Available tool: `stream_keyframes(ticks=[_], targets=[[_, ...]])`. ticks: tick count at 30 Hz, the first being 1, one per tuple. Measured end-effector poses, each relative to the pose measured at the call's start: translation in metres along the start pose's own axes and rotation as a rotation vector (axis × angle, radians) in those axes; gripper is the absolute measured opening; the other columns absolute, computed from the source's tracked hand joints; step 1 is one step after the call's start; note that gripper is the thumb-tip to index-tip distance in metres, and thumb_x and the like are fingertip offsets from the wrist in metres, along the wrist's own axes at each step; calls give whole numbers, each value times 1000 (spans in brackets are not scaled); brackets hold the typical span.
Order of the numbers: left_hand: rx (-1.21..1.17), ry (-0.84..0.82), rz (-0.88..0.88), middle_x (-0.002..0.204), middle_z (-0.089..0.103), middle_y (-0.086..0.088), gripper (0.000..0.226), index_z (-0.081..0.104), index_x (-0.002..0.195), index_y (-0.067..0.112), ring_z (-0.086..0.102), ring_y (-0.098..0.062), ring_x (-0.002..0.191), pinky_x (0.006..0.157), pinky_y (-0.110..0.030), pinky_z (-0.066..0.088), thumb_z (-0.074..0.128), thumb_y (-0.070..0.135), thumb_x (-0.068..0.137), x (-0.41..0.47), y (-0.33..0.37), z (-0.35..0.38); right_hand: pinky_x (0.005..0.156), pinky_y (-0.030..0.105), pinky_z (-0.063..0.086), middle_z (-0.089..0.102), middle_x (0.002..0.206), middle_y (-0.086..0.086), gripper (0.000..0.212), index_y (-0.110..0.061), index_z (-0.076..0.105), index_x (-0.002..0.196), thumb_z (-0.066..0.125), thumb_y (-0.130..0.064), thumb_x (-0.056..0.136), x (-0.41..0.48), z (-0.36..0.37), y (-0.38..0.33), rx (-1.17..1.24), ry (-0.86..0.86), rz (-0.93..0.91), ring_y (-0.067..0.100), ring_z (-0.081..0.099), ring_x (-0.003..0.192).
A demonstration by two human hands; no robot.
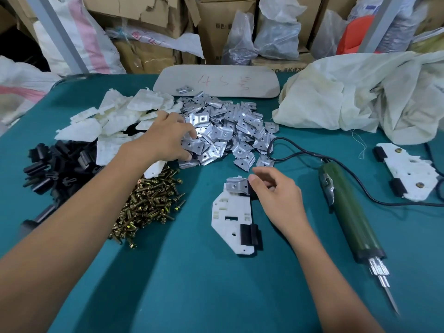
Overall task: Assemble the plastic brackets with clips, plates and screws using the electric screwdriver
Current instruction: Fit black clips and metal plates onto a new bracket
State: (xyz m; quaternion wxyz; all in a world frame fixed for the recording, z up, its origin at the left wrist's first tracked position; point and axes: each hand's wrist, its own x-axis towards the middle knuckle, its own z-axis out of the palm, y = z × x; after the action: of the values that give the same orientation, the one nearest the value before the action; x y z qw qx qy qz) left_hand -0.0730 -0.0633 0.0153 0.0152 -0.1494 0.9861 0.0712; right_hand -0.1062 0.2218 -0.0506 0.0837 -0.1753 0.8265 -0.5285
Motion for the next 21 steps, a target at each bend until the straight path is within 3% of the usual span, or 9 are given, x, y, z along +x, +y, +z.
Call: stream_keyframes(ticks=[6, 13, 17, 21], targets=[[-27, -11, 25, 132, 47, -2, 56, 56, 127, 33, 28, -27, 128, 104, -37, 30, 83, 33, 78, 10, -3, 3, 79, 13, 45, 73, 100, -20, 14, -31, 73, 110, 67, -32, 97, 0, 0, -2, 4, -2, -9, -4, 61, 90], [16, -14, 58, 133, 45, -2, 46, 55, 107, 31, 29, -26, 125, 105, -38, 32, 87, 32, 73, 15, 1, 5, 73, 0, 42, 71, 98, -24, 12, -31, 72, 107, 67, -31, 97, -2, -3, -4, 43, -11, 13, -10, 59, 91], [-13, -36, 29, 134, 43, -3, 52, 54, 106, 24, 27, -25, 126, 106, -37, 33, 89, 37, 70, 5, 10, 0, 76, 2, 42, 72, 99, -21, 10, -32, 71, 105, 68, -28, 97, -3, -4, -7, 79, -12, 17, -8, 61, 91], [-149, -54, 88, 132, 39, 6, 53, 54, 101, 29, 23, -19, 130, 105, -31, 26, 89, 46, 66, -38, 38, -5, 80, 5, 44, 72, 100, -21, 11, -32, 71, 106, 67, -27, 97, -6, -9, -9, 104, -16, 31, -5, 64, 93]])
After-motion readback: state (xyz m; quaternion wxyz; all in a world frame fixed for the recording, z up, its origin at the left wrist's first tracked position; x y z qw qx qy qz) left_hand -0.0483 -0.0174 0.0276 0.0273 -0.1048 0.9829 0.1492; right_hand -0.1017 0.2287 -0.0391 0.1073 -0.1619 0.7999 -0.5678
